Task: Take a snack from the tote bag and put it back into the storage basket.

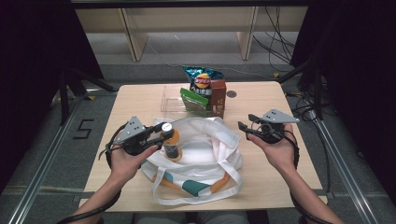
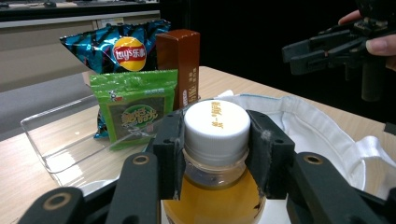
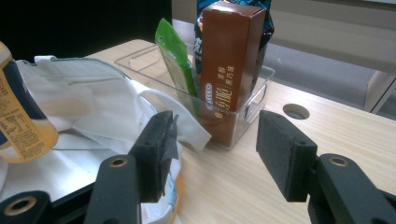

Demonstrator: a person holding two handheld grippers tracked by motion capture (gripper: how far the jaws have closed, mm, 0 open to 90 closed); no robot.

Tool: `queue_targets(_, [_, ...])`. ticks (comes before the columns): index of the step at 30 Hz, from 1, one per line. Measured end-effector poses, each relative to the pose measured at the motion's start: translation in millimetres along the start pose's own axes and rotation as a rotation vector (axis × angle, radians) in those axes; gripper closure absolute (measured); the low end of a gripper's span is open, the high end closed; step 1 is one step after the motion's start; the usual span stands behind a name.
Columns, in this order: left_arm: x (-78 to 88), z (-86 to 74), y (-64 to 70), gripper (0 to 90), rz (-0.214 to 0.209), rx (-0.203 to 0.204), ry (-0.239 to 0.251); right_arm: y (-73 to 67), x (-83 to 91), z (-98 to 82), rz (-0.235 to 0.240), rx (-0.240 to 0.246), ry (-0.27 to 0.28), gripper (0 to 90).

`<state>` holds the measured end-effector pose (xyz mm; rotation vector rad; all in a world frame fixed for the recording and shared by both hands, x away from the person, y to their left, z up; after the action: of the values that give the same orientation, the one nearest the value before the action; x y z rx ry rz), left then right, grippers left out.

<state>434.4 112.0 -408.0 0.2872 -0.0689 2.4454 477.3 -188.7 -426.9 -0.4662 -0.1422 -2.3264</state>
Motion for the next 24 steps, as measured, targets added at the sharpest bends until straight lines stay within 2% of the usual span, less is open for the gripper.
queue_targets(7, [1.7,7.8,-4.1,58.7,0.001,0.004,0.014,-0.3,-0.6,-0.9,0.001,0.0,-0.004,46.9])
queue_targets(9, [1.9,9.4,-5.1,58.7,0.0,0.005,0.015,-1.8,-0.6,-2.2,0.005,-0.017,-0.014,46.9])
queue_targets(16, [1.5,13.0,-7.3,58.7,0.006,-0.001,0.014,-0.2,0.1,-1.4,-0.001,-0.002,-0.009,46.9])
queue_targets(19, [1.5,16.2,-7.2,58.7,0.001,0.0,0.019,-2.3,-0.1,-2.4,-0.001,-0.027,-0.009,46.9])
queue_targets(24, [1.0,23.7,-8.3,58.8,-0.002,-0.006,0.037,-1.9,0.0,-3.3,-0.001,-0.023,-0.018,46.9])
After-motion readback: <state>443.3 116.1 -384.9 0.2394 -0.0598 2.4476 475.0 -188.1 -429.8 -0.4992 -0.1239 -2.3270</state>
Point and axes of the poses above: each handheld gripper's, and its own axes: x roughly backward along the jaws, z roughly out of its top, y roughly to its right, the point moved 8 cm from there along -x, roughly forward along the jaws, and after that the axes turned 8 degrees about z, right-handed, at the moved point
